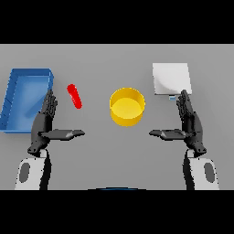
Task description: Pick up the red beaker and tilt it to pour out 1 green nut into yellow bowl. Pick up the yellow bowl and place it on the metallic measuring scale.
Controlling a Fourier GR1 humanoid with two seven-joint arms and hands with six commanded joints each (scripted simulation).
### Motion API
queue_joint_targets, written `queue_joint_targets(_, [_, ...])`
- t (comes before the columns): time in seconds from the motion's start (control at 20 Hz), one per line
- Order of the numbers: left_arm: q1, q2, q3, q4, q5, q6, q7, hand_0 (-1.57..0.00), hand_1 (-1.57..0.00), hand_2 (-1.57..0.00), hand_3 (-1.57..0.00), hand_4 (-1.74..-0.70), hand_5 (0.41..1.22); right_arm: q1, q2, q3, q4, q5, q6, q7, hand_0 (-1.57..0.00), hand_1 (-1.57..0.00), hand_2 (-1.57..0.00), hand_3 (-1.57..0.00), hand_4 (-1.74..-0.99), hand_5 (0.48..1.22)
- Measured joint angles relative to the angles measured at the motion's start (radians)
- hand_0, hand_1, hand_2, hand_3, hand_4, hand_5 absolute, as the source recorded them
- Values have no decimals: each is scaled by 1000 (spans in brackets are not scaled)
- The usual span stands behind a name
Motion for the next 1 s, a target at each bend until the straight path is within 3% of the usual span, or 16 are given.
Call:
queue_joint_targets(0.3, [29,10,-1,-23,8,-12,-10,1,1,1,1,-1141,660,-18,-8,-6,2,-6,1,9,1,1,1,1,-1071,578])
queue_joint_targets(0.35, [75,38,-45,-85,-41,-27,-49,1,1,1,1,-1143,660,16,-52,33,-40,100,-26,-76,1,1,1,1,-1072,577])
queue_joint_targets(0.4, [113,58,-69,-132,-75,-30,-54,1,1,1,1,-1144,660,36,-76,58,-64,165,-42,-104,1,1,1,1,-1066,576])
queue_joint_targets(0.45, [137,68,-92,-177,-95,-35,-41,1,1,1,1,-1142,662,66,-87,86,-88,217,-50,-123,1,1,1,1,-1064,577])
queue_joint_targets(0.55, [144,82,-107,-206,-118,-33,16,1,1,1,1,-1136,657,76,-85,108,-108,263,-69,-106,1,1,1,1,-1084,585])
queue_joint_targets(0.75, [116,82,-122,-200,-132,-38,86,1,1,1,1,-1137,649,85,-84,119,-131,244,-39,-83,1,1,1,1,-1147,614])
queue_joint_targets(1.0, [23,81,-86,-57,-120,-44,99,1,1,1,1,-1169,648,88,-85,103,-118,185,1,-104,1,1,1,1,-1209,627])
